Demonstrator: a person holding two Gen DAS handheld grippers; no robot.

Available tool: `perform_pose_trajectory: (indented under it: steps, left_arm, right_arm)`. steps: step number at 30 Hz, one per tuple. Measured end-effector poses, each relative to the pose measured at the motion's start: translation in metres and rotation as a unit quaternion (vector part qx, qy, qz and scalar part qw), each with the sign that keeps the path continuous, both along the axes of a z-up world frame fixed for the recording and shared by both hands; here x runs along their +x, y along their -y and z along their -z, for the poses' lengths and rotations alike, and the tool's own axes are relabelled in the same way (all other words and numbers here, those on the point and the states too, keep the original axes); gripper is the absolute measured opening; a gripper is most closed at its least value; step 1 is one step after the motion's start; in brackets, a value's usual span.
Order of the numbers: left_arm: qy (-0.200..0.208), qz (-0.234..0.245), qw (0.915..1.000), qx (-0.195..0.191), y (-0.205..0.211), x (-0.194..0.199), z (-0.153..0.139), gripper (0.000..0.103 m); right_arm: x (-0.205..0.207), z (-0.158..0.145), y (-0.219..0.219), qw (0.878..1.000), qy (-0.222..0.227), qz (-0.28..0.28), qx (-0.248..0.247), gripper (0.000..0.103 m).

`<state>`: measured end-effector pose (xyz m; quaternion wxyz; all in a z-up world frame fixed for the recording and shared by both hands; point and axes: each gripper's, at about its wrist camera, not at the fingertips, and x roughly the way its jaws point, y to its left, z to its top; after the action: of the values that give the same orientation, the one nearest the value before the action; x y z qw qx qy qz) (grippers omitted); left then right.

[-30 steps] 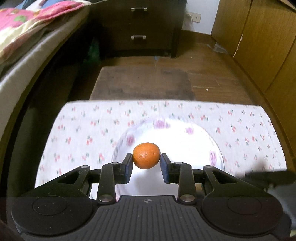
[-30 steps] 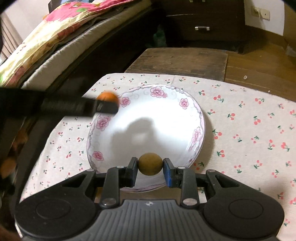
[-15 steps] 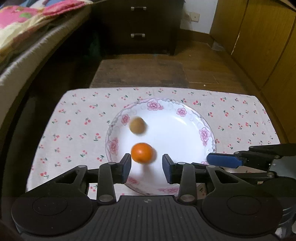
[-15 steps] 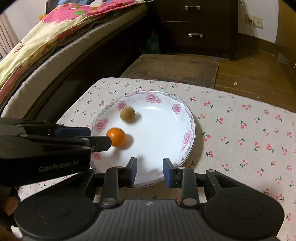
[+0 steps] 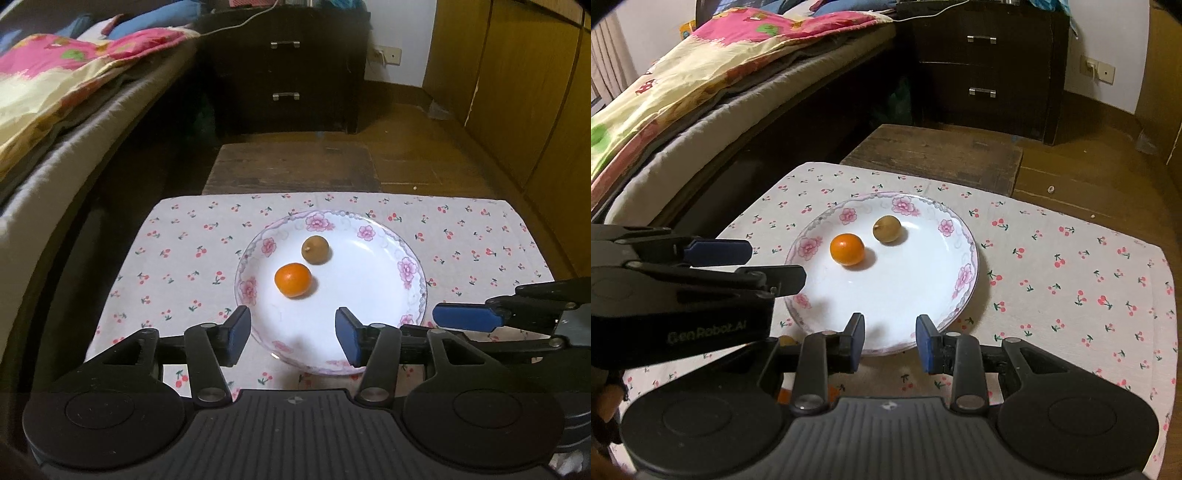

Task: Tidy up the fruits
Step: 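Grasp another mandarin orange with the right tool while the left tool returns to the fruit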

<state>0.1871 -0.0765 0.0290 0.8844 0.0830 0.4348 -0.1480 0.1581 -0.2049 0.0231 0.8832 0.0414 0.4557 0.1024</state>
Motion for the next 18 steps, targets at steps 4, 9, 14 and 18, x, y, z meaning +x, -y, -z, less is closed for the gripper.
perform_pose_trajectory:
  steps: [4, 9, 14, 18]
  left_arm:
    - [-0.004, -0.001, 1.0000, 0.001, -0.005, -0.008, 0.001, 0.060]
    - [-0.011, -0.002, 0.9999, -0.001, -0.009, -0.018, 0.005, 0.060]
    - [-0.019, -0.011, 0.9997, -0.012, -0.019, -0.027, 0.006, 0.062]
    - [-0.028, -0.011, 0.9995, -0.014, -0.025, -0.037, 0.010, 0.062]
  right_arm:
    - [-0.010, -0.005, 0.000, 1.000, 0.003, 0.000, 0.004, 0.032]
    - [-0.019, -0.011, -0.003, 1.000, 0.006, -0.002, 0.009, 0.032]
    - [-0.029, -0.009, -0.003, 1.000, 0.001, -0.001, 0.009, 0.032]
    - [-0.038, -0.004, -0.003, 1.000, -0.009, -0.002, 0.004, 0.032]
